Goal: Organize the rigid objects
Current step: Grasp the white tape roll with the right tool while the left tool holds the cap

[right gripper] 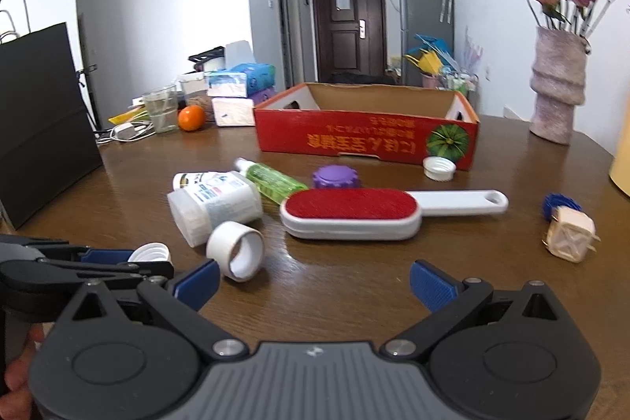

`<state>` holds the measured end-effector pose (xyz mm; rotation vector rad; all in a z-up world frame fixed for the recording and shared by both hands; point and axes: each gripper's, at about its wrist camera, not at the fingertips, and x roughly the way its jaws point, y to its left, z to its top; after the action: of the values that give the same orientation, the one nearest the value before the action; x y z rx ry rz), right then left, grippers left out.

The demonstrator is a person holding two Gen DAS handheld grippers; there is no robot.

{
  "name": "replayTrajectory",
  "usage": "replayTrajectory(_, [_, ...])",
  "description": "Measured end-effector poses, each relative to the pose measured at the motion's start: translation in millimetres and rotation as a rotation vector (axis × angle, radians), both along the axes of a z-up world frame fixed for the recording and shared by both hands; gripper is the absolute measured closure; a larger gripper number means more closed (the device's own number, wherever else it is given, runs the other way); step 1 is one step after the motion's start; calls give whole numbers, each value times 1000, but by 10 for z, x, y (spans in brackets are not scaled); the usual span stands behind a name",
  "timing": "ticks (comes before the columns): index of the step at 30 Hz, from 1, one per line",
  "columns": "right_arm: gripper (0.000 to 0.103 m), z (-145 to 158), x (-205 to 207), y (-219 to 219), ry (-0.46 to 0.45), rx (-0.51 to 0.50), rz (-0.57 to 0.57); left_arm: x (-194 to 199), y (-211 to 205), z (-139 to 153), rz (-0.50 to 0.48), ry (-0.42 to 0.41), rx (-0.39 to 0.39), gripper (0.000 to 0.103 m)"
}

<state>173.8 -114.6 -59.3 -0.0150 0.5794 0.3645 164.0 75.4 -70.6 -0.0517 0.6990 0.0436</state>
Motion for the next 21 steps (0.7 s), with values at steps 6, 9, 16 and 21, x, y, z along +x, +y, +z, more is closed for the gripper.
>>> replayTrajectory(6, [4,-56,141,210,-14,-39,41,18,154,30,21,-10,0,61])
replayTrajectory(9, [10,-95,232,290,-6,-51,63,30,214,37,31,-14,0,62])
replayTrajectory(16, [25,-190,387,501,14,-69,157,51,328,41,51,-18,-8,61])
replayTrajectory(21, [35,-249,520,654,5,-124,217,42,385,40,64,-22,-10,61])
